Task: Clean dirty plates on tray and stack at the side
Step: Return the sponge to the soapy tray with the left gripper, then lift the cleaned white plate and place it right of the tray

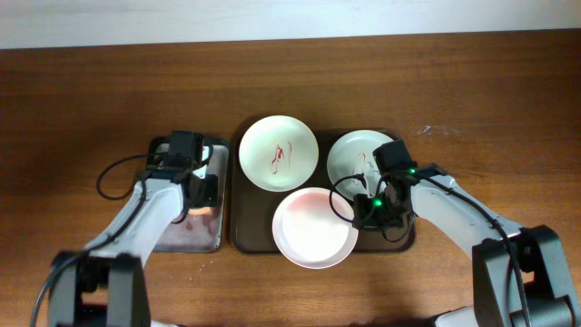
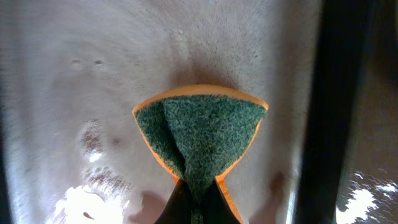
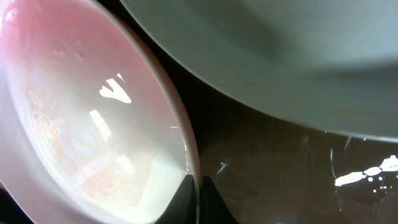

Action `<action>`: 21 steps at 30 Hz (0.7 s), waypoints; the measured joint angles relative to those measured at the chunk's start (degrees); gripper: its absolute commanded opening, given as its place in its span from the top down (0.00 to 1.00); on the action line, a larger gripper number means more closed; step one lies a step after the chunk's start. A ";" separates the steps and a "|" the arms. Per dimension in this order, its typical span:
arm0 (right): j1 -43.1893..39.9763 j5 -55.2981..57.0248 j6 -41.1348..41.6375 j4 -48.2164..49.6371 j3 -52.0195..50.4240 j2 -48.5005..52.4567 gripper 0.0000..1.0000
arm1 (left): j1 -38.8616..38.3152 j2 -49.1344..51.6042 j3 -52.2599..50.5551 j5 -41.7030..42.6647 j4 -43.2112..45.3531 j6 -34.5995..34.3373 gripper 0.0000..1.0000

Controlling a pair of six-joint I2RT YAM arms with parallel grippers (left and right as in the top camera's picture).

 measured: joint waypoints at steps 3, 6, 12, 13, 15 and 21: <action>0.74 0.17 -0.87 0.52 0.00 0.00 0.96 | 0.00 3.56 0.00 0.00 2.23 1.81 0.44; 2.01 1.49 -1.53 0.07 0.81 -0.15 0.96 | 0.00 3.56 0.00 -0.96 2.93 2.23 0.41; 2.97 12.87 -1.77 -4.37 7.56 -7.30 0.96 | 0.00 3.56 -0.02 -1.95 7.37 2.21 0.39; 2.97 16.72 -2.21 -5.64 9.14 -8.50 0.96 | 0.00 3.56 -0.02 -1.57 7.54 2.14 0.38; 3.08 21.66 -2.99 -7.96 11.26 -8.81 0.96 | 0.00 4.00 -0.02 -1.25 7.54 1.97 0.37; 10.47 38.60 -3.30 -9.79 17.40 -8.83 0.96 | 0.00 6.78 0.02 -0.35 9.49 1.29 0.70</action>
